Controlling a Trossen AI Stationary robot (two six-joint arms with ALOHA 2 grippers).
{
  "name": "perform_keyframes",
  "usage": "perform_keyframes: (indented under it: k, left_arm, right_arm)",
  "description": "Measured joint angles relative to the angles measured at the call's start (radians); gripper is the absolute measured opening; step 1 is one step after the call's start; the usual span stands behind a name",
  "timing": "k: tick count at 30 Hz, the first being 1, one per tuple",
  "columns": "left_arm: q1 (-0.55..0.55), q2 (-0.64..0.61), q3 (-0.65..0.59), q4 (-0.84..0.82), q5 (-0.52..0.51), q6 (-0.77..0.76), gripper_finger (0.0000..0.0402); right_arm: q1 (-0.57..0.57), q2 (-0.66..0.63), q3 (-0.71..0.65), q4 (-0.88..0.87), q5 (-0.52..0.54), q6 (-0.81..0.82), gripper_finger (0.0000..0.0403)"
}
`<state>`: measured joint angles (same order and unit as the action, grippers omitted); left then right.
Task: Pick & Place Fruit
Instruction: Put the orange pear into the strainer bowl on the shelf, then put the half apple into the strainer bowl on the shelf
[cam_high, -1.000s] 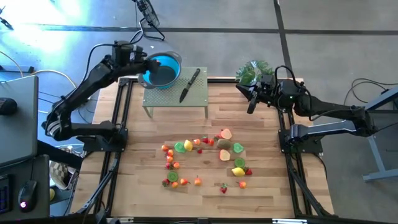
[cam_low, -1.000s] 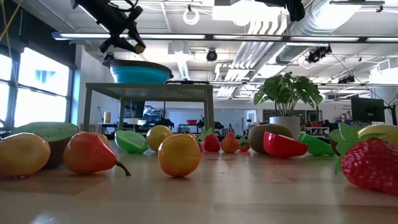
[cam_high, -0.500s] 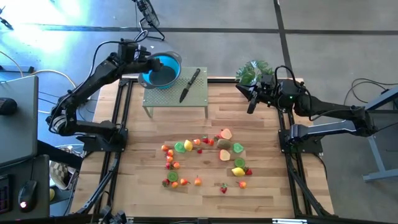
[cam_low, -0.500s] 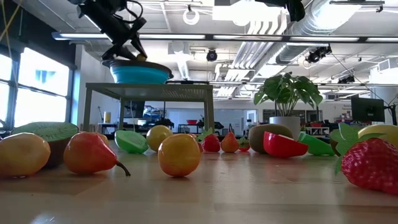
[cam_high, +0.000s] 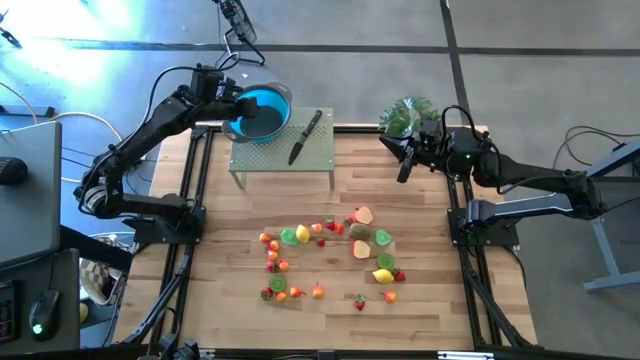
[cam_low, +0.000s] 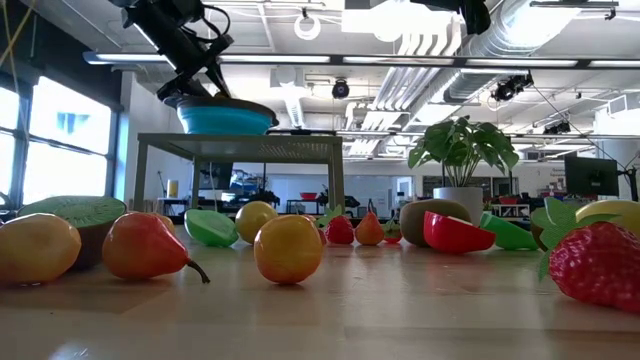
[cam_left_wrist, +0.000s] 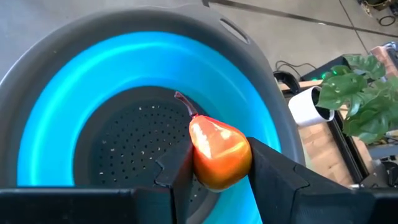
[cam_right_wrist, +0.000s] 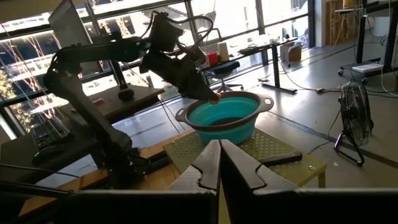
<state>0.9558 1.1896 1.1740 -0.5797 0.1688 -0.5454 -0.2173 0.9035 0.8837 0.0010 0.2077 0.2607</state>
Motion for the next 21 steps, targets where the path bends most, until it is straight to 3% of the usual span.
perform_keyframes:
  k: [12,16,21]
  left_arm:
    - [0.000,0.000,0.000,0.007,0.002,0.024,0.0203]
    - [0.000,0.000,0.008,0.005,0.005,0.025,0.0193]
    - [0.000,-0.001,0.065,0.006,0.008,0.059,0.0148]
  right_arm:
    - [0.000,0.000,0.000,0.000,0.000,0.000,0.0002]
    - [0.000,0.000,0.000,0.000,0.000,0.000,0.0002]
    - [0.000,0.000,0.000,0.000,-0.001,0.000,0.0002]
